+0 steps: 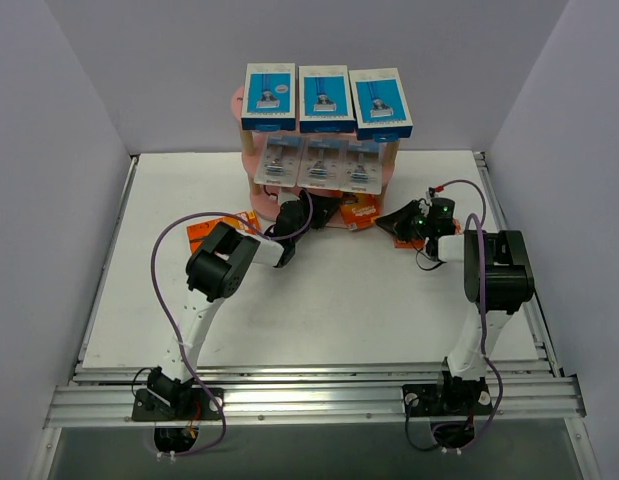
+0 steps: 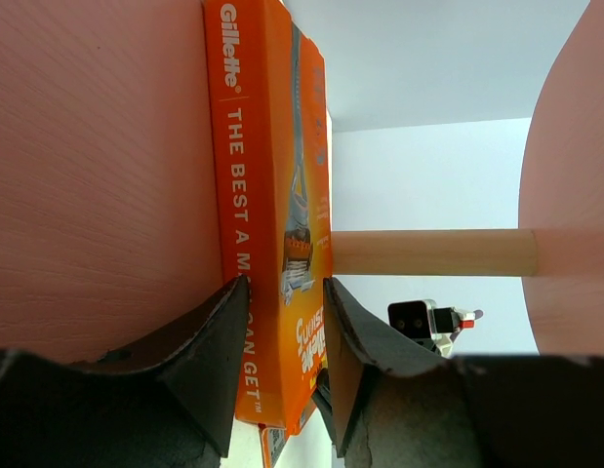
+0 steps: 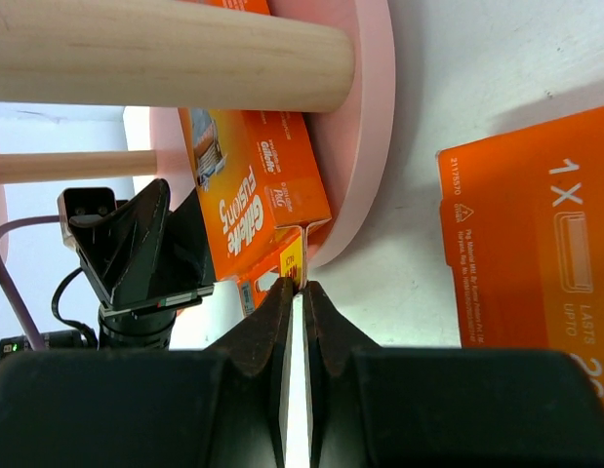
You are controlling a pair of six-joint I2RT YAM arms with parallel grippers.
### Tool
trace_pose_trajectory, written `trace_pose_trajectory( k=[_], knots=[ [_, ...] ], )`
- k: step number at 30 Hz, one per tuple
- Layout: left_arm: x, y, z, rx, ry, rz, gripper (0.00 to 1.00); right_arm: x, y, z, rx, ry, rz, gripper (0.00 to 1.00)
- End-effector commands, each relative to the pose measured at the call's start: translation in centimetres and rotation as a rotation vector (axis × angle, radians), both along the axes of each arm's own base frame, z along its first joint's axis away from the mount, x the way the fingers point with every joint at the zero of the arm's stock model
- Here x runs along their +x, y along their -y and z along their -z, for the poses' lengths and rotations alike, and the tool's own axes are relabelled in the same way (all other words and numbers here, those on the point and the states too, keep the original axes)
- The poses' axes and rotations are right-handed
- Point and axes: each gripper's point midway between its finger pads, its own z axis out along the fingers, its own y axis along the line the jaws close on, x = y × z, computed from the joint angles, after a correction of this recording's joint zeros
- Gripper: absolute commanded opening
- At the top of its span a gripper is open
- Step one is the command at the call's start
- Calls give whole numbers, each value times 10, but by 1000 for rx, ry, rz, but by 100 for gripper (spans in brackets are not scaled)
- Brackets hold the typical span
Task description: Place and organize the shaving razors onto the shelf
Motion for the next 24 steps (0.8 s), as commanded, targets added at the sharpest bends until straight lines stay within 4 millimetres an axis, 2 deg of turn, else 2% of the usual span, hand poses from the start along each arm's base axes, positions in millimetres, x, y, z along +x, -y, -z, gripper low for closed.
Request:
trace_pose_trajectory(
  k=[1, 24],
  knots=[
    [-1, 6, 3, 46, 9, 42, 46, -10, -23, -16, 23, 55, -95, 0],
    [2, -3, -3, 64, 15, 48, 46, -23, -49, -14, 55, 61, -189, 0]
  ],
)
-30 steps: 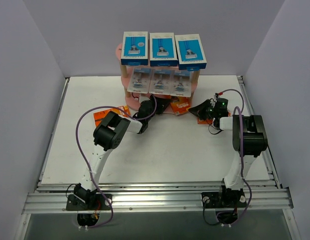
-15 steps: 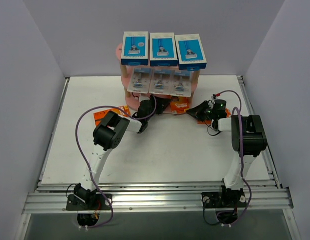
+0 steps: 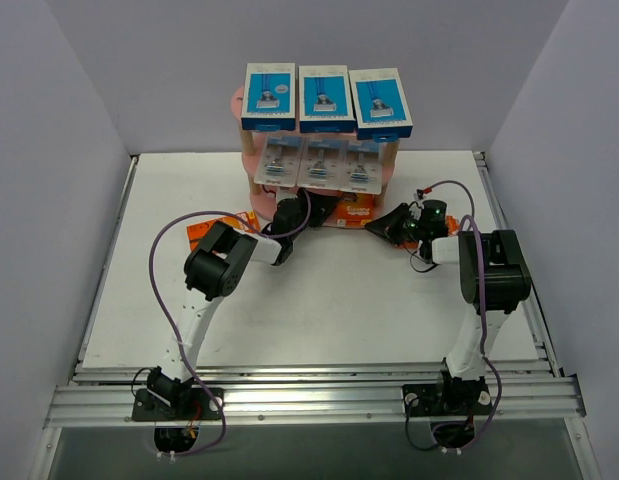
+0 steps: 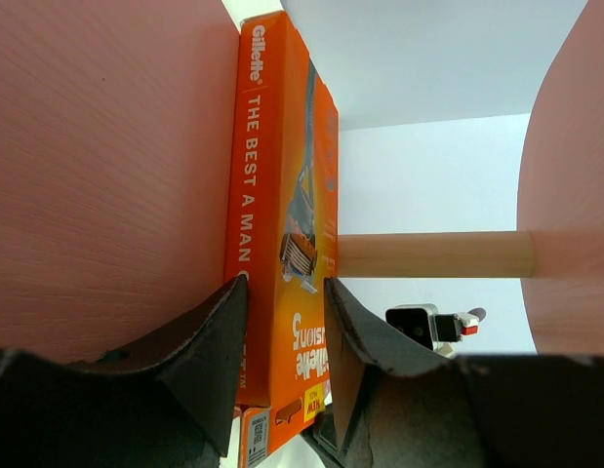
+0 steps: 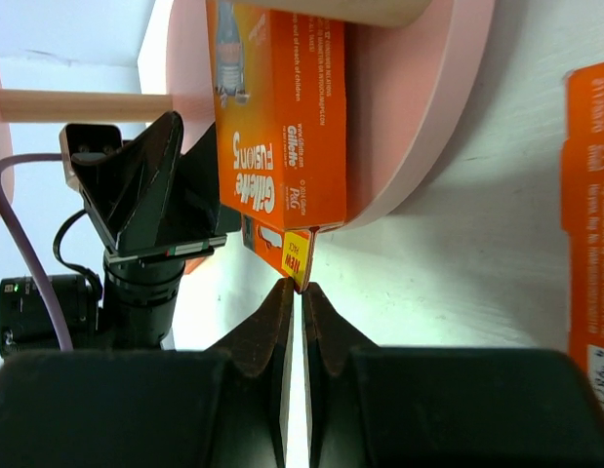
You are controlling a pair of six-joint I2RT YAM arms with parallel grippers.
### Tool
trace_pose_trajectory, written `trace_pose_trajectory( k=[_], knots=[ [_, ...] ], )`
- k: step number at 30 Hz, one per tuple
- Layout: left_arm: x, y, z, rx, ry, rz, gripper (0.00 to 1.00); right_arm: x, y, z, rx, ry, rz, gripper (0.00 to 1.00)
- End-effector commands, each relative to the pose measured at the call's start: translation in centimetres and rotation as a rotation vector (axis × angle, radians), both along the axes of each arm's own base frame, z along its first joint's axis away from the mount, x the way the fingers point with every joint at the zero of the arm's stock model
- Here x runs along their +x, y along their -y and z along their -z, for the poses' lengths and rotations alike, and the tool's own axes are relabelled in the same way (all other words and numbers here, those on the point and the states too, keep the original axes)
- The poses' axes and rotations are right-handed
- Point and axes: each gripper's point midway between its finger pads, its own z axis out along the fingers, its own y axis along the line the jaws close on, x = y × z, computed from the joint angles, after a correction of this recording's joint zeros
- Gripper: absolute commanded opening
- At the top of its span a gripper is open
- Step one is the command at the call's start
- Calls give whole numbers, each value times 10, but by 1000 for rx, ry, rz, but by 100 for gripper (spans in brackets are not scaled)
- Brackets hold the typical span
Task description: Place and organize the shaving razors onto the shelf
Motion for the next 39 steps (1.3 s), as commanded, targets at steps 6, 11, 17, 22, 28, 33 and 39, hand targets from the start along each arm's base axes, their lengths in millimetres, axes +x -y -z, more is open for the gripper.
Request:
trace_pose_trajectory(
  k=[6, 11, 17, 22, 28, 33, 39],
  knots=[
    [-2, 1, -2, 53, 6, 35, 46, -6, -21, -10, 18, 53, -95, 0],
    [-2, 1, -2, 53, 8, 38, 46, -6, -21, -6, 20, 44, -99, 0],
    [-1, 2, -1, 53, 6, 41, 46, -6, -21, -3, 18, 38, -100, 6],
    [-1, 2, -1, 54, 7, 44, 46, -6, -21, -3, 17, 38, -97, 24],
    [-3, 0, 3, 58, 0, 44, 46, -4, -13, -11, 12, 55, -74, 42],
    [-3, -4, 2, 60, 0, 41, 47, -4, -10, -16, 6, 65, -74, 48],
    [-3, -15, -4, 64, 2, 25, 94, -4, -6, -23, 7, 76, -72, 50]
  ],
)
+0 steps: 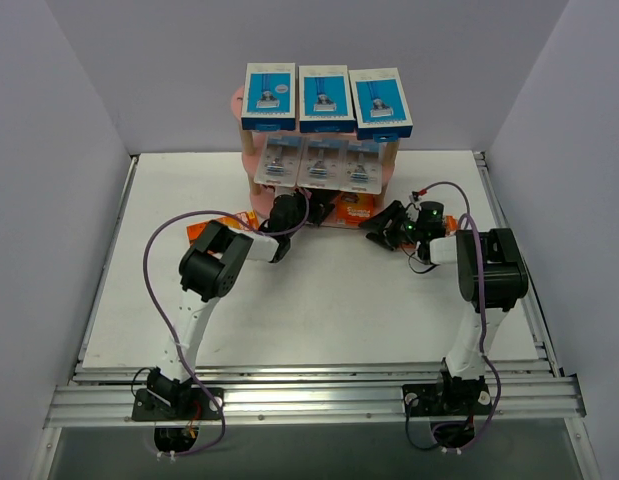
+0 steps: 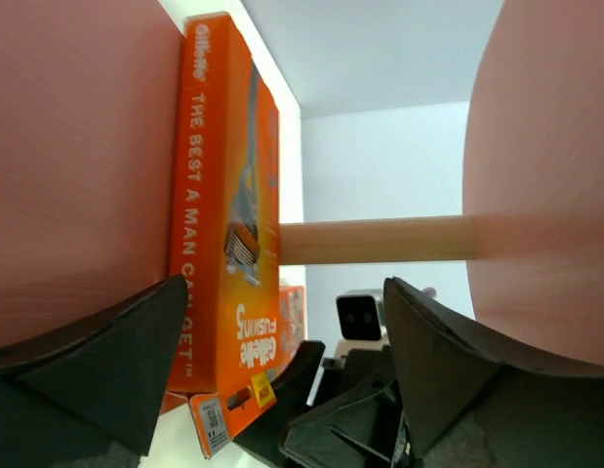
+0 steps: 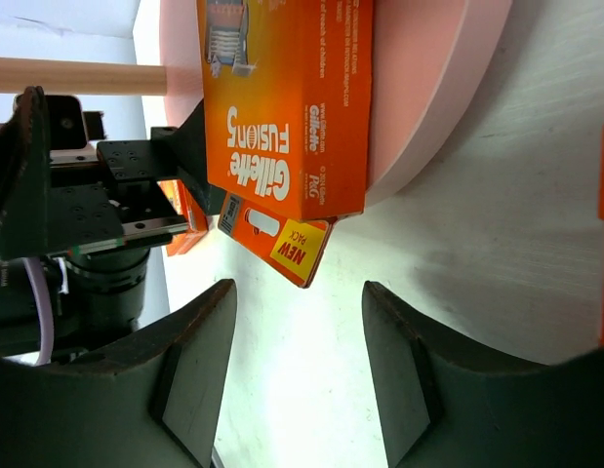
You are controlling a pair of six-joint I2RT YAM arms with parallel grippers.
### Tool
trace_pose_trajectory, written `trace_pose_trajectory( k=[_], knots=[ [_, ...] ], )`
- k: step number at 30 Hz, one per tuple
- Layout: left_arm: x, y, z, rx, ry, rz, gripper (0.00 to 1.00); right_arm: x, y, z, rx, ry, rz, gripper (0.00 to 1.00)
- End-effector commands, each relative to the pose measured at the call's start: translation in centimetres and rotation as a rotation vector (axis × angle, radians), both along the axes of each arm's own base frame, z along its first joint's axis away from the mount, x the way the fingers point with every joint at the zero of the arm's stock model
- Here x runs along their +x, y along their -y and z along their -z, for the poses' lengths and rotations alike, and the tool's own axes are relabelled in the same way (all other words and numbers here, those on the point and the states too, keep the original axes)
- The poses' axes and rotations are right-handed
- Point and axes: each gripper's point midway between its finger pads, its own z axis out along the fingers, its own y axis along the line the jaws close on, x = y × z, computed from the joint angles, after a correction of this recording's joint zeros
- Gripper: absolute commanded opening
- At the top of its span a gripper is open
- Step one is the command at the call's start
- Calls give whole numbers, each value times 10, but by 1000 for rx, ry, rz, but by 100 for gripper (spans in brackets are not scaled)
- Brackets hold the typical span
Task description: Place and organize the shaving razors onto the shelf
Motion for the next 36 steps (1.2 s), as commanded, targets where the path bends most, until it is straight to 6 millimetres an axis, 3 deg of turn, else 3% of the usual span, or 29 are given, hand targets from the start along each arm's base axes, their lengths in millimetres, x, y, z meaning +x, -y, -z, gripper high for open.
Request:
trace_pose_trajectory(
  k=[1, 9, 16, 20, 23, 29, 32, 33, 35, 36],
  knots=[
    [-1, -14, 9, 92, -7, -6, 94, 3, 2, -30, 0, 80, -20, 50],
    [-4, -33, 1, 77, -3, -24, 94, 1, 10, -31, -11, 77, -7, 53],
    [-20, -41, 8, 80, -23, -11, 94, -5, 15, -29, -23, 62, -3, 53],
    [-40, -55, 16, 97, -50, -20, 94, -11, 19, -30, -66, 55, -4, 54],
    [-51, -60, 7, 81, -38, -19, 94, -15, 32, -31, -79, 48, 21, 54],
    [-89, -76, 6, 77, -59, -25, 94, -31, 39, -33, -132, 38, 39, 55],
    [-110, -83, 0, 90, -64, -30, 94, -38, 44, -35, -167, 31, 51, 56],
    [-116, -85, -15, 81, -38, -30, 94, -42, 45, -34, -175, 16, 52, 56],
    [-132, -88, -13, 115, -46, -23, 94, -46, 48, -40, -204, 33, 62, 57],
    [-138, -90, -32, 105, -14, -24, 94, -51, 50, -38, -214, 16, 63, 57]
  ],
)
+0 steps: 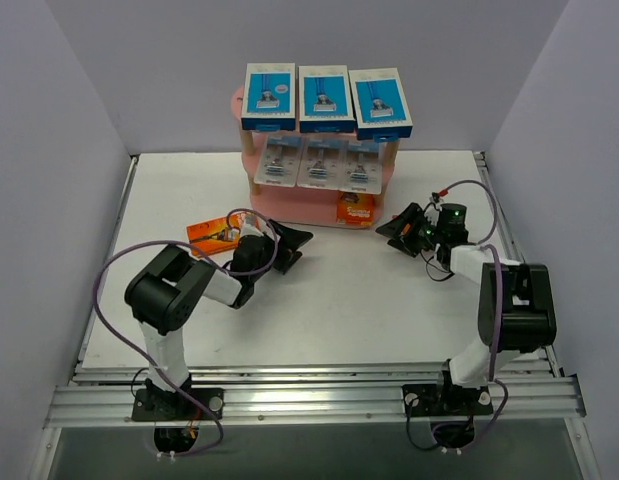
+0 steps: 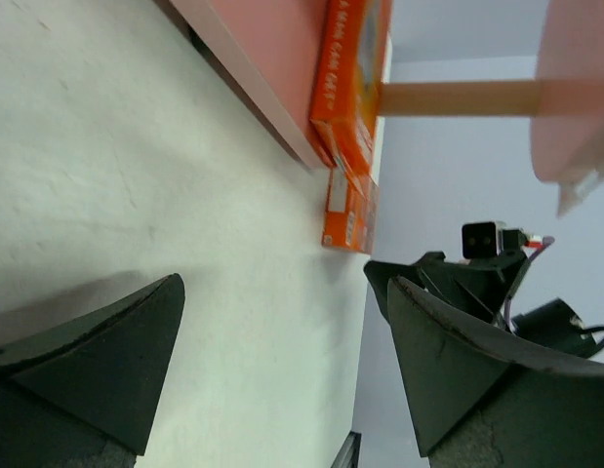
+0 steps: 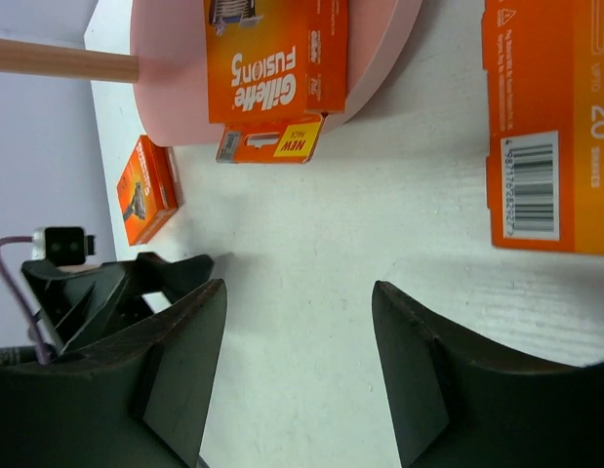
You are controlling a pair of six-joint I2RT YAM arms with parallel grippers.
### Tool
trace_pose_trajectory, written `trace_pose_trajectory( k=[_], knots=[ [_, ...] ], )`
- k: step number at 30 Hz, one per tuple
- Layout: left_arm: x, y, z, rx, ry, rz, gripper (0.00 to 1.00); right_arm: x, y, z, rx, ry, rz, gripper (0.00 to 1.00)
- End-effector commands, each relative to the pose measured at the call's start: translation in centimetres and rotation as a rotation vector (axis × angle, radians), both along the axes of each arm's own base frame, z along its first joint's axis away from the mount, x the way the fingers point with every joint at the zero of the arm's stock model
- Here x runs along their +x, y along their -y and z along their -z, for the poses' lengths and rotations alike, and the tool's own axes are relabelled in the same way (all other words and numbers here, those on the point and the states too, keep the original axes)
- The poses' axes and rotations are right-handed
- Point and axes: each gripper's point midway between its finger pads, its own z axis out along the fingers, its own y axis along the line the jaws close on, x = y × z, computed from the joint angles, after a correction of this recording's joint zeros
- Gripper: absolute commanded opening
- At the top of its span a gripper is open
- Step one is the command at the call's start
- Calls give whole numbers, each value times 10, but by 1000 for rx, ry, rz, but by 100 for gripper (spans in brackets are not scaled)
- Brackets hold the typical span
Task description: Place and organize the shaving razors onto the shelf
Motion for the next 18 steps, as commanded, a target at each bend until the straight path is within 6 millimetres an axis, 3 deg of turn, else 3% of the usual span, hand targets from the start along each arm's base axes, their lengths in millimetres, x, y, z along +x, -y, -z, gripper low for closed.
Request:
trace_pose_trajectory(
  k=[1, 2, 3, 4, 5, 6, 7, 8, 9, 10, 11, 12, 13, 14, 15, 16, 18],
  knots=[
    [-16, -5, -47, 8, 118, 1, 94, -13, 8, -11, -70, 17, 8, 58],
    [-22, -5, -52, 15, 125, 14, 94, -14, 12, -11, -101, 22, 13, 58],
    [-28, -6, -73, 5, 161, 21, 94, -19, 14, -8, -118, -1, 14, 59],
    [-35, -10, -66, 60, 143, 36, 94, -22, 16, -13, -134, 6, 18, 60],
    [-40, -10, -72, 85, 148, 53, 94, -22, 21, -13, -175, 20, 17, 61],
    [-46, -12, -92, 103, 173, 67, 94, -26, 25, -11, -203, 0, 18, 62],
    [-57, -19, -69, 236, 97, 103, 94, -26, 30, -13, -232, 5, 28, 63],
    [-57, -17, -89, 264, 126, 118, 94, -26, 38, -12, -257, -4, 48, 64],
    [-61, -24, -110, 298, 160, 113, 94, -27, 46, -13, -290, -8, 65, 65],
    [-73, -36, -97, 414, 111, 144, 94, -26, 52, -18, -303, 5, 81, 66],
    [-75, -42, -136, 417, 181, 121, 94, -26, 60, -19, -316, 5, 106, 67],
    [-78, -54, -143, 468, 187, 97, 94, -26, 70, -18, -346, -9, 143, 68],
    [-89, -68, -137, 555, 151, 113, 94, -26, 77, -22, -361, -4, 167, 69],
    [-93, -76, -149, 577, 172, 100, 94, -25, 85, -24, -374, -9, 194, 70],
    [-99, -85, -177, 572, 230, 79, 94, -25, 97, -23, -385, -22, 231, 70],
    [-104, -97, -178, 627, 229, 67, 94, -23, 107, -25, -400, -28, 272, 71],
    [-109, -113, -200, 633, 264, 27, 94, -21, 126, -25, -410, -40, 335, 72]
  ],
)
